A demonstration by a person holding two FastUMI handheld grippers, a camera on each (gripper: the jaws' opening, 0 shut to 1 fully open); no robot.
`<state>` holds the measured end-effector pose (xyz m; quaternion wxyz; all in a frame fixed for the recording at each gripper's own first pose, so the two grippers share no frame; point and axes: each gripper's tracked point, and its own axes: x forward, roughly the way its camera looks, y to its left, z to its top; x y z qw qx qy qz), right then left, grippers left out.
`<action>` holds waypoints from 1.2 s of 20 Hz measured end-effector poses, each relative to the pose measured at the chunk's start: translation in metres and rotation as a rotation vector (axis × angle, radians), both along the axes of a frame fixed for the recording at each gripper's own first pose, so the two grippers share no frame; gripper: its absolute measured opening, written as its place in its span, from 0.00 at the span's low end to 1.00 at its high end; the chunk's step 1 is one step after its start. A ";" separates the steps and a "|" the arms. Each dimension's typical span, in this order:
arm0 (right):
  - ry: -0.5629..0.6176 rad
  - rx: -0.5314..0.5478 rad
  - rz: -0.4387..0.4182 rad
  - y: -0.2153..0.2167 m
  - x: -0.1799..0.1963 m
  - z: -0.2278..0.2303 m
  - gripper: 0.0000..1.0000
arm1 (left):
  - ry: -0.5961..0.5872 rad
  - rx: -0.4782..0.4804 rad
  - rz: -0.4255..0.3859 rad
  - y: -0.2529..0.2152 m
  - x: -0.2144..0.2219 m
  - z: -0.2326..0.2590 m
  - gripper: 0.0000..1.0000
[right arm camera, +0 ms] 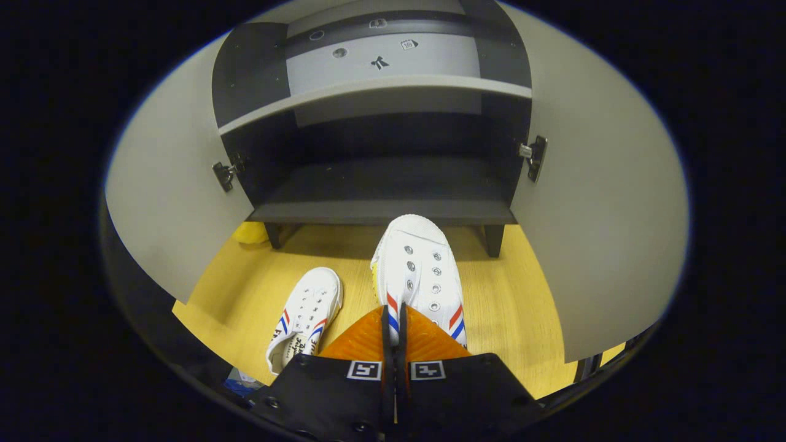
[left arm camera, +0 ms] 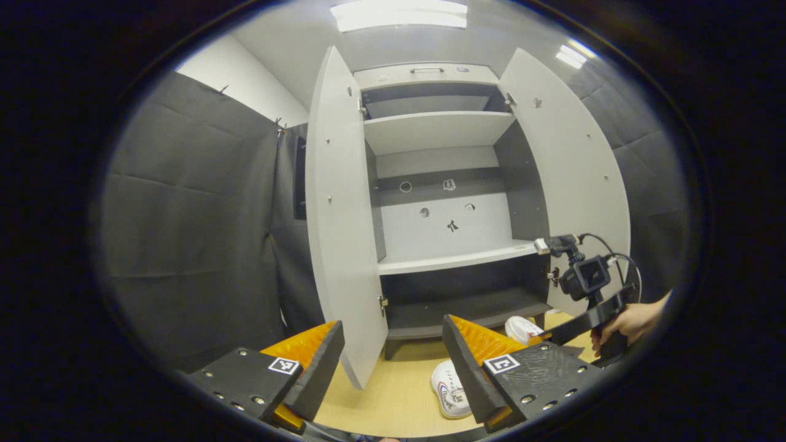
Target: Grab one shoe with the right hand and put it into the shoe cabinet, grab the other shoe with the left hand and put it into the shoe cabinet; then close the right door with the right hand and the left door with the left hand.
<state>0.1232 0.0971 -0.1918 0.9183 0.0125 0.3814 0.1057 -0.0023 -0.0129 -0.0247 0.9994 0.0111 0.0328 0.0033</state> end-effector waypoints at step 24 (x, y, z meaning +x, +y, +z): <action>-0.387 0.017 -0.011 0.003 0.170 0.229 0.03 | 0.017 -0.041 -0.024 -0.012 0.047 -0.021 0.92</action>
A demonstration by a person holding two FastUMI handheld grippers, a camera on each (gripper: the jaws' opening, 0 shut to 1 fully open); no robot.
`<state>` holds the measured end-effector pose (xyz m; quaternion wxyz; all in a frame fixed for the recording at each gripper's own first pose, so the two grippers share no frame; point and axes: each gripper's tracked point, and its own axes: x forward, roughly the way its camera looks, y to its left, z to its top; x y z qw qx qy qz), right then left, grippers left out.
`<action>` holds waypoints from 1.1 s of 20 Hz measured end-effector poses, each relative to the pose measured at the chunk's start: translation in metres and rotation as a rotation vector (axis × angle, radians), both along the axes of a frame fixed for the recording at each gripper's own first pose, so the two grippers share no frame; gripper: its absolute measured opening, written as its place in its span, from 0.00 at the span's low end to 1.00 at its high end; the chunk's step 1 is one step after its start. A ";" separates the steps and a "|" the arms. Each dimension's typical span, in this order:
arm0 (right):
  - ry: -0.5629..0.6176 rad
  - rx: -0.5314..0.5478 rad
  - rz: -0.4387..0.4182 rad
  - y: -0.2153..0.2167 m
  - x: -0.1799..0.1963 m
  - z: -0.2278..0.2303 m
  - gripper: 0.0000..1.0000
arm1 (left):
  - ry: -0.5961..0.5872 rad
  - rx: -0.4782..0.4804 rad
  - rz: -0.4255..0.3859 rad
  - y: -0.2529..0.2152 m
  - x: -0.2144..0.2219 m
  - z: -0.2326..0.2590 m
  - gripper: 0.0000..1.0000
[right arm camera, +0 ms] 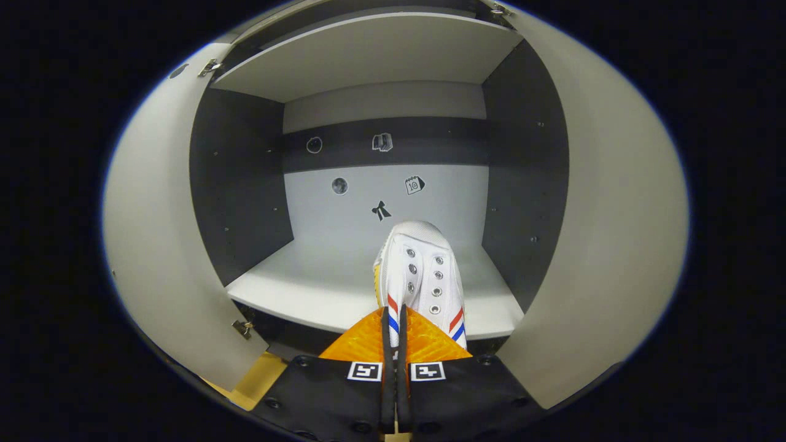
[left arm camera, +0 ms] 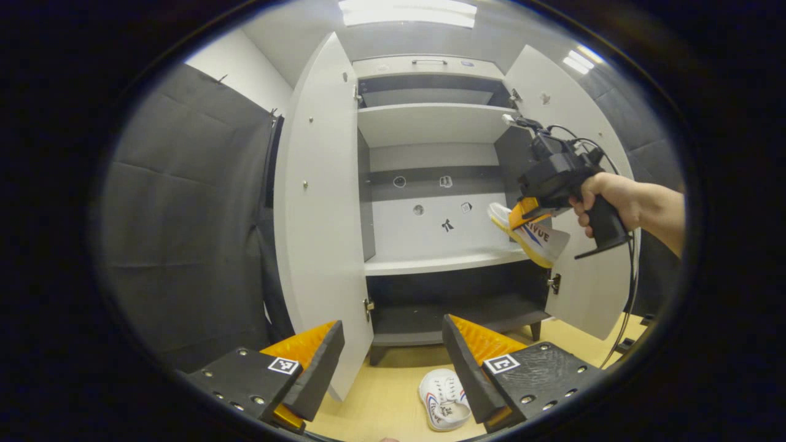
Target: Grab one shoe with the right hand and put it into the shoe cabinet, grab the other shoe with the left hand and put it into the shoe cabinet; then close the right door with the right hand and the left door with the left hand.
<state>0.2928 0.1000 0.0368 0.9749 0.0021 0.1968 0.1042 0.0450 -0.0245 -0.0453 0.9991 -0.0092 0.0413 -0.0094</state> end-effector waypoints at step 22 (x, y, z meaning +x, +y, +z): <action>-0.022 -0.051 -0.056 0.012 0.090 -0.010 0.72 | 0.117 -0.009 0.000 -0.007 0.045 -0.044 0.92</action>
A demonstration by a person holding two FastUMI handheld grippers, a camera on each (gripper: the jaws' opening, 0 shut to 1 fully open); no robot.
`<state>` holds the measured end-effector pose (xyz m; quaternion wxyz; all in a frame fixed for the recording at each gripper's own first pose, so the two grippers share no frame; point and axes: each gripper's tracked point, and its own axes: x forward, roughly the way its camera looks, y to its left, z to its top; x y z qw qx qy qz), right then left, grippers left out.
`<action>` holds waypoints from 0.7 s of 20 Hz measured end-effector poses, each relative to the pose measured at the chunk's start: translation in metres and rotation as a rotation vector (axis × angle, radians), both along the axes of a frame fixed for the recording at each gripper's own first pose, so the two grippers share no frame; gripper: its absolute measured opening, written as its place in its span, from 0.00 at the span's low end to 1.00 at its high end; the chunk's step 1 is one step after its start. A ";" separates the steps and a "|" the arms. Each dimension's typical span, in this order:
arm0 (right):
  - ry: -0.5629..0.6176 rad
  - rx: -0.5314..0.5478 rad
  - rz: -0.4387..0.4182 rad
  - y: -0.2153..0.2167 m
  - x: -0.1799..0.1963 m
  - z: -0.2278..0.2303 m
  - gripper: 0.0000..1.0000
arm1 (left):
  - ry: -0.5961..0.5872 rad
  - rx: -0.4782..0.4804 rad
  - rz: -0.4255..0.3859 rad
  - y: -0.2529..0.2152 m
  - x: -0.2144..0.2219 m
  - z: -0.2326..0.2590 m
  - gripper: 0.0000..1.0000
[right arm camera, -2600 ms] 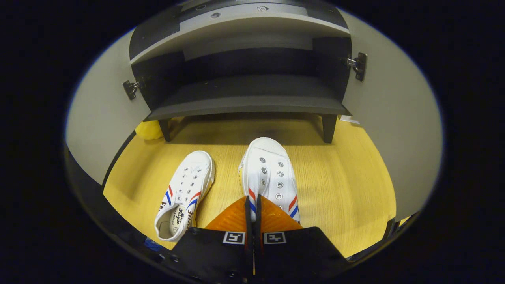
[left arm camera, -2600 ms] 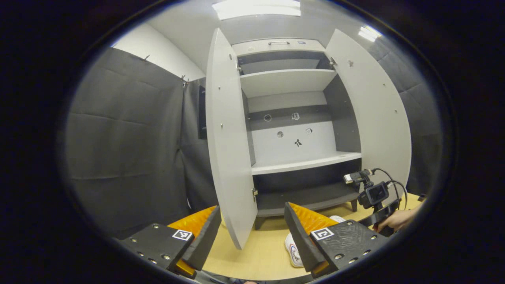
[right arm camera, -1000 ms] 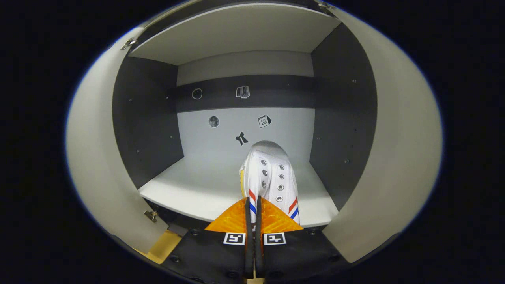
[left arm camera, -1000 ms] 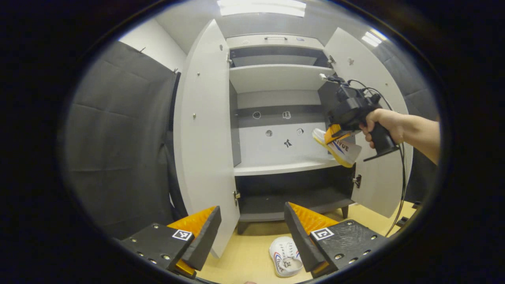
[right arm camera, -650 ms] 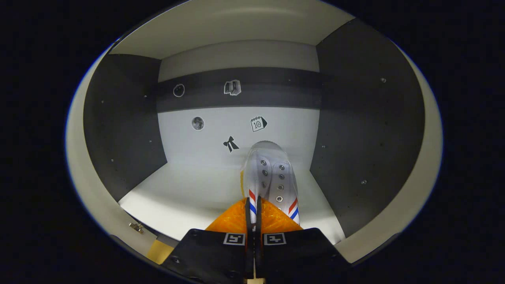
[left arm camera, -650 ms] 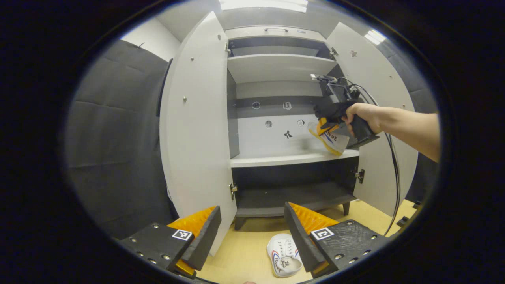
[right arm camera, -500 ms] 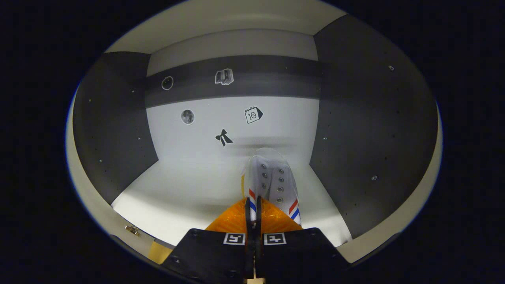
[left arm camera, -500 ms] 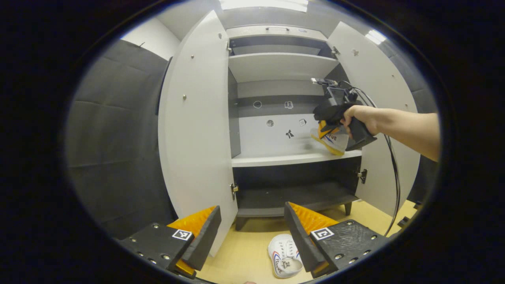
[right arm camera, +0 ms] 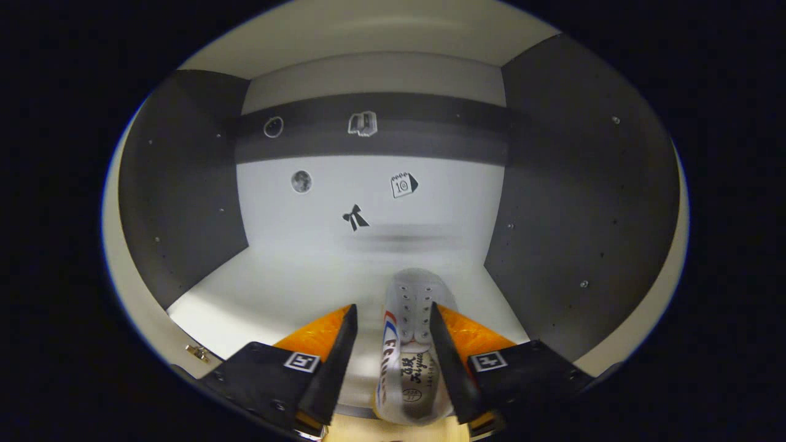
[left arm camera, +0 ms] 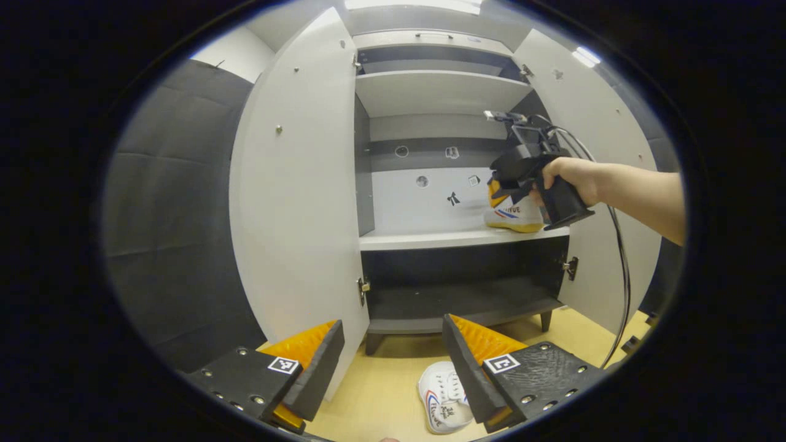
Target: Grab one shoe with the right hand and put it into the shoe cabinet, grab the other shoe with the left hand and put it into the shoe cabinet; then close the right door with the right hand and the left door with the left hand.
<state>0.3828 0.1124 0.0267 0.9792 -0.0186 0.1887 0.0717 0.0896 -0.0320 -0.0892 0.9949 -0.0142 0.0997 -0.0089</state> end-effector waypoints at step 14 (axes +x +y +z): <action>-0.260 -0.001 0.019 -0.056 -0.149 0.032 1.00 | 0.253 -0.164 -0.115 -0.025 0.044 -0.087 0.93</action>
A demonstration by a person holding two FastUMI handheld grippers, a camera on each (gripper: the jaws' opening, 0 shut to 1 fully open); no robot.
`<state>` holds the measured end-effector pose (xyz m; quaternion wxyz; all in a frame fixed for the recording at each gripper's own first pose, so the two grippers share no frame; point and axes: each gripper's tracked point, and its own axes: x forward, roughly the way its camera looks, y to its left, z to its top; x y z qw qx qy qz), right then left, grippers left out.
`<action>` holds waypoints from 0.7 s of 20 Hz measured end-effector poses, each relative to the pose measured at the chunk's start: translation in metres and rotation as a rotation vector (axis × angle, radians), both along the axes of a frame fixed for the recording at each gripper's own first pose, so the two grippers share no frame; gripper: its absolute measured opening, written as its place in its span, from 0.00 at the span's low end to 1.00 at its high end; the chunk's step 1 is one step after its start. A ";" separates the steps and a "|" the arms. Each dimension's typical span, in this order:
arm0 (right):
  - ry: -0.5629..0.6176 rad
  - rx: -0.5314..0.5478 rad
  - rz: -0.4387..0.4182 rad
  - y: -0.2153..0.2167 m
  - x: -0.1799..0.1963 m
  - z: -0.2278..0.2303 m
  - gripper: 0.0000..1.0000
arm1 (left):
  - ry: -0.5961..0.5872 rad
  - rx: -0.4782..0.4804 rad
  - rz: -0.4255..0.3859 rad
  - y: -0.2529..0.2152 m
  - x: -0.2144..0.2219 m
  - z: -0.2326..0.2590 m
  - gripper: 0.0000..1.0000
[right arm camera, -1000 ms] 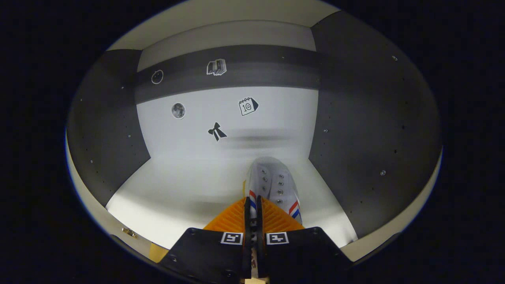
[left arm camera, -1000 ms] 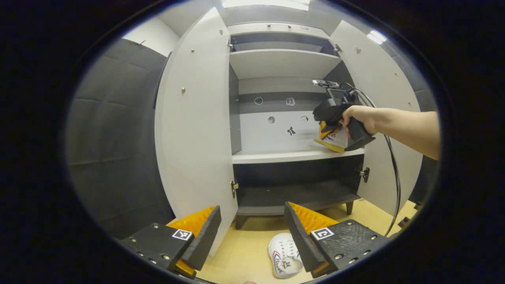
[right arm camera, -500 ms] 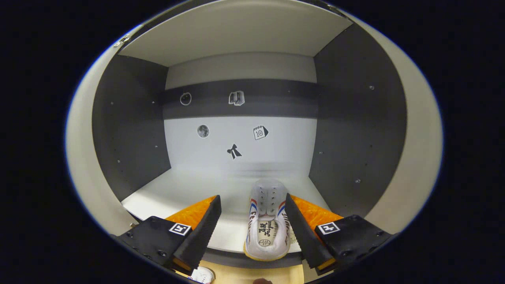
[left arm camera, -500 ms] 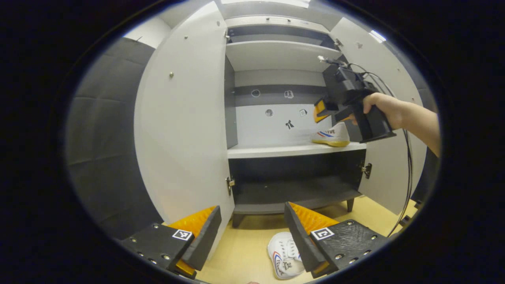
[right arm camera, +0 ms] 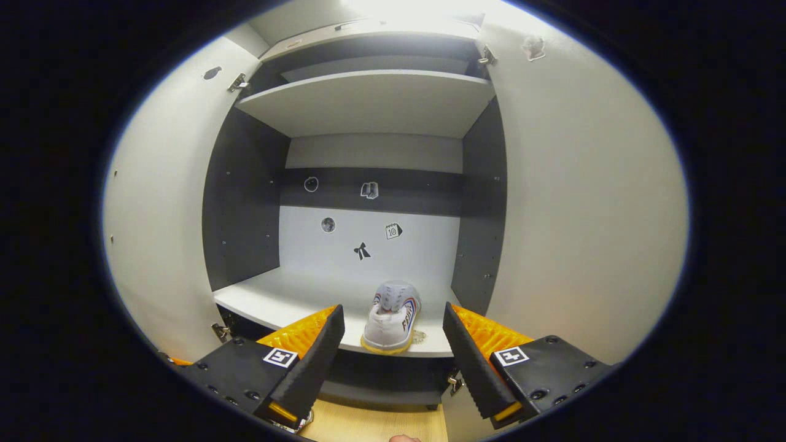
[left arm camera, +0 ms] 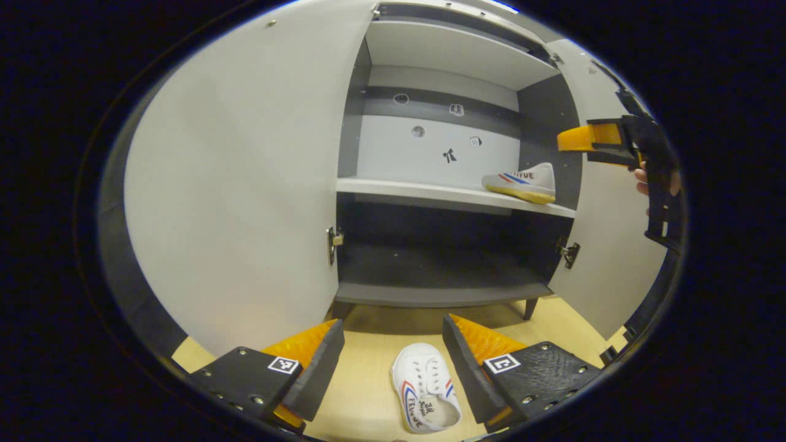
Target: Grab one shoe with the right hand and put it into the shoe cabinet, grab the other shoe with the left hand and put it into the shoe cabinet; then close the right door with the right hand and the left door with the left hand.
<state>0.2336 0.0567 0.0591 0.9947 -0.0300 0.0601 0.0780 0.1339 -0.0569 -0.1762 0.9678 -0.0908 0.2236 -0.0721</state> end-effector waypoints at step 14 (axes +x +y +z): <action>0.088 -0.035 -0.004 -0.023 -0.080 -0.056 1.00 | 0.345 0.102 -0.150 -0.030 -0.020 -0.127 0.93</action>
